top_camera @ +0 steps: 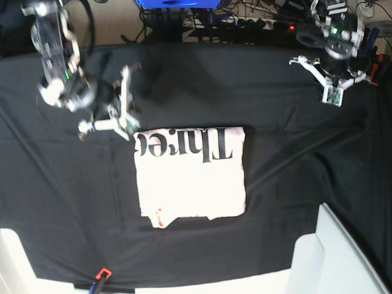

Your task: Fold the T-shirt properly

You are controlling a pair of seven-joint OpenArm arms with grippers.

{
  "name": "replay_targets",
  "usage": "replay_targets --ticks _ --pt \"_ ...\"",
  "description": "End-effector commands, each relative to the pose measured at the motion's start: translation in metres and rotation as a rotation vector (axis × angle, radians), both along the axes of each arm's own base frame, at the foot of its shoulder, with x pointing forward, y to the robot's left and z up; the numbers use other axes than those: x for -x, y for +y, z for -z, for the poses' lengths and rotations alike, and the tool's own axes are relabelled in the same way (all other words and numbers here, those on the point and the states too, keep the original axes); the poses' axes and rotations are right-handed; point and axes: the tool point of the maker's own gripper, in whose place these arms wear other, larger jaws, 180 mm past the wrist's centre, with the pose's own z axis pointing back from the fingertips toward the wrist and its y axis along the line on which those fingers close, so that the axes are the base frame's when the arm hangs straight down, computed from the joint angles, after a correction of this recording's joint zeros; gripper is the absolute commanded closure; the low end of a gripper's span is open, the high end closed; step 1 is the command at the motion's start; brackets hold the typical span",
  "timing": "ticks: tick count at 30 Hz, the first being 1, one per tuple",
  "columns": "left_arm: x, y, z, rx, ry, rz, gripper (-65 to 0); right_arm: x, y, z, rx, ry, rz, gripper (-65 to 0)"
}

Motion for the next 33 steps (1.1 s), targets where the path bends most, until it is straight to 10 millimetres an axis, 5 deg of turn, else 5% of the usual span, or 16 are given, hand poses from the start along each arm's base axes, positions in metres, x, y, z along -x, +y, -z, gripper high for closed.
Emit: replay_targets --ticks 1,4,10,15,22,26,33 --pt "0.001 0.003 -0.009 0.016 -0.063 0.013 0.0 0.001 -0.002 -0.015 -0.02 -0.065 -0.015 -5.4" --pt "0.014 0.0 -0.004 0.071 -0.166 0.071 0.0 0.023 -0.018 -0.028 -0.095 -0.129 0.022 -5.4" --pt "0.051 -0.014 0.009 0.13 -0.335 0.191 0.0 0.019 -0.07 -0.043 -0.302 -0.295 0.292 -5.4" --pt "0.089 -0.025 0.032 0.181 -0.306 0.216 0.0 0.02 -0.137 -0.035 -0.411 -0.395 0.575 -5.5" --pt "0.128 -0.029 0.042 0.242 -0.294 0.201 0.0 0.092 -0.191 -0.013 -0.341 -0.348 0.74 -5.5" --pt "0.163 -0.029 0.063 0.28 -0.202 0.142 0.0 0.166 -0.178 0.019 -0.318 -0.164 0.833 -5.5" --pt "0.218 -0.035 0.114 0.369 -0.025 -0.014 0.0 0.279 -0.109 0.104 -0.233 0.438 0.769 -5.5"
